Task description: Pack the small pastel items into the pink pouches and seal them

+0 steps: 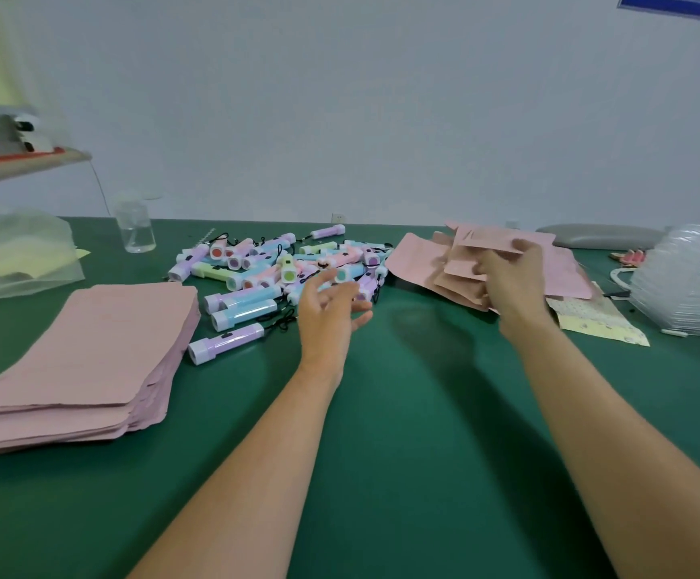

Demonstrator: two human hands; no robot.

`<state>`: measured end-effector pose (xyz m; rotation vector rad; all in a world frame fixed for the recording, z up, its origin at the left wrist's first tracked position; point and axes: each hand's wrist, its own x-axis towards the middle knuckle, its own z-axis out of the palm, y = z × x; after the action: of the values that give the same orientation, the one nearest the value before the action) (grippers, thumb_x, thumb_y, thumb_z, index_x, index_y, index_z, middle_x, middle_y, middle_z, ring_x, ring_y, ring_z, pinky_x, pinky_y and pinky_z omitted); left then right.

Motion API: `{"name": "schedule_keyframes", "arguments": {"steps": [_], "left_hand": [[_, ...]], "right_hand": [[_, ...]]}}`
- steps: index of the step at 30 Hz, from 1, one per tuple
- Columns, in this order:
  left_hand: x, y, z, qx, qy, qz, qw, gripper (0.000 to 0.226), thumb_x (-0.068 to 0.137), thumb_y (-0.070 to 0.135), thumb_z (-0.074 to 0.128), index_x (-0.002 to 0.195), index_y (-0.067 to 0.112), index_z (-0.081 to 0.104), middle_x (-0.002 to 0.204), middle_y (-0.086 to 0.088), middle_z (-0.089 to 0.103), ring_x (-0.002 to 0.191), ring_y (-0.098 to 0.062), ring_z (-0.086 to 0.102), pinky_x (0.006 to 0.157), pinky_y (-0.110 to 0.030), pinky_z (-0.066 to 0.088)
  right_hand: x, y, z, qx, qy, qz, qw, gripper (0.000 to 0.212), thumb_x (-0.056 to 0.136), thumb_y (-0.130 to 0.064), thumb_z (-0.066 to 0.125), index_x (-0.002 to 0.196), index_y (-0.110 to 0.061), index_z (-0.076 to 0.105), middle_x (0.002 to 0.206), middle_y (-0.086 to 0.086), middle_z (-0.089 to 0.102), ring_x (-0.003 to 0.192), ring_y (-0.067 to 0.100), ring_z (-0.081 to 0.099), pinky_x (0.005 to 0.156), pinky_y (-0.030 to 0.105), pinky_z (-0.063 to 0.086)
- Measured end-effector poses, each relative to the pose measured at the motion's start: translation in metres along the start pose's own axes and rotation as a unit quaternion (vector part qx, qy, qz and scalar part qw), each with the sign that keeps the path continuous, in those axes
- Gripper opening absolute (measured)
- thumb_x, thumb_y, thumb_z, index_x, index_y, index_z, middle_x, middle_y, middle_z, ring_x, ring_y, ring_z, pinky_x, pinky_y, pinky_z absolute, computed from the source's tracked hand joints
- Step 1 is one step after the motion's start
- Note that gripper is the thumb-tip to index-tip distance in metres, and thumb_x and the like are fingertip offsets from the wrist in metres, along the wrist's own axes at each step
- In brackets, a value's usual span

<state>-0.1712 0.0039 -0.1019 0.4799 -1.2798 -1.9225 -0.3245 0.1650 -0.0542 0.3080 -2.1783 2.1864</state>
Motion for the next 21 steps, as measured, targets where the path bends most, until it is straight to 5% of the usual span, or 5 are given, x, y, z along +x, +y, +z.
{"name": "schedule_keyframes", "arguments": {"steps": [4, 7, 11, 16, 21], "left_hand": [[0.001, 0.009, -0.004, 0.112, 0.125, 0.127, 0.978, 0.021, 0.098, 0.014, 0.063, 0.112, 0.031, 0.062, 0.095, 0.007, 0.074, 0.071, -0.004, 0.067, 0.066, -0.024, 0.054], [0.003, 0.019, -0.012, 0.177, 0.213, 0.161, 0.947, 0.021, 0.098, 0.013, 0.061, 0.114, 0.026, 0.066, 0.102, 0.012, 0.069, 0.096, -0.012, 0.064, 0.086, -0.036, 0.055], [0.016, 0.045, -0.043, 0.416, 0.297, 0.233, 0.827, 0.056, 0.088, -0.004, 0.064, 0.139, 0.018, 0.053, 0.14, -0.004, 0.057, 0.132, -0.027, 0.052, 0.106, -0.043, 0.04], [0.038, 0.069, -0.088, 0.655, 0.268, -0.017, 0.707, 0.089, 0.093, 0.016, 0.068, 0.165, 0.011, 0.016, 0.17, -0.035, 0.005, 0.16, -0.047, -0.003, 0.12, -0.074, -0.005], [0.038, 0.061, -0.099, 0.668, 0.256, -0.063, 0.695, 0.092, 0.096, 0.019, 0.067, 0.167, 0.014, 0.009, 0.157, -0.021, 0.044, 0.15, -0.039, 0.036, 0.12, -0.075, 0.004]], "right_hand": [[-0.038, 0.006, 0.059, -0.033, -0.095, 0.041, 0.994, 0.039, 0.09, -0.014, 0.058, 0.128, -0.017, 0.049, 0.093, 0.007, 0.072, 0.039, 0.012, 0.053, 0.041, 0.02, 0.034], [-0.067, 0.023, 0.091, -0.08, -0.137, 0.07, 0.985, 0.033, 0.089, -0.019, 0.059, 0.122, -0.019, 0.056, 0.101, 0.004, 0.073, 0.045, 0.014, 0.063, 0.051, 0.026, 0.042], [-0.089, 0.043, 0.102, -0.243, -0.19, -0.088, 0.947, 0.033, 0.089, -0.028, 0.054, 0.122, -0.028, 0.053, 0.086, -0.006, 0.071, 0.077, 0.027, 0.072, 0.076, 0.04, 0.059], [-0.087, 0.045, 0.091, -0.239, -0.212, -0.126, 0.939, 0.022, 0.091, -0.021, 0.055, 0.11, -0.032, 0.053, 0.067, -0.003, 0.069, 0.058, 0.02, 0.067, 0.057, 0.03, 0.055], [-0.085, 0.044, 0.088, -0.218, -0.199, -0.11, 0.949, 0.022, 0.093, -0.019, 0.056, 0.111, -0.031, 0.052, 0.066, -0.007, 0.068, 0.044, 0.008, 0.062, 0.043, 0.016, 0.042]]}}
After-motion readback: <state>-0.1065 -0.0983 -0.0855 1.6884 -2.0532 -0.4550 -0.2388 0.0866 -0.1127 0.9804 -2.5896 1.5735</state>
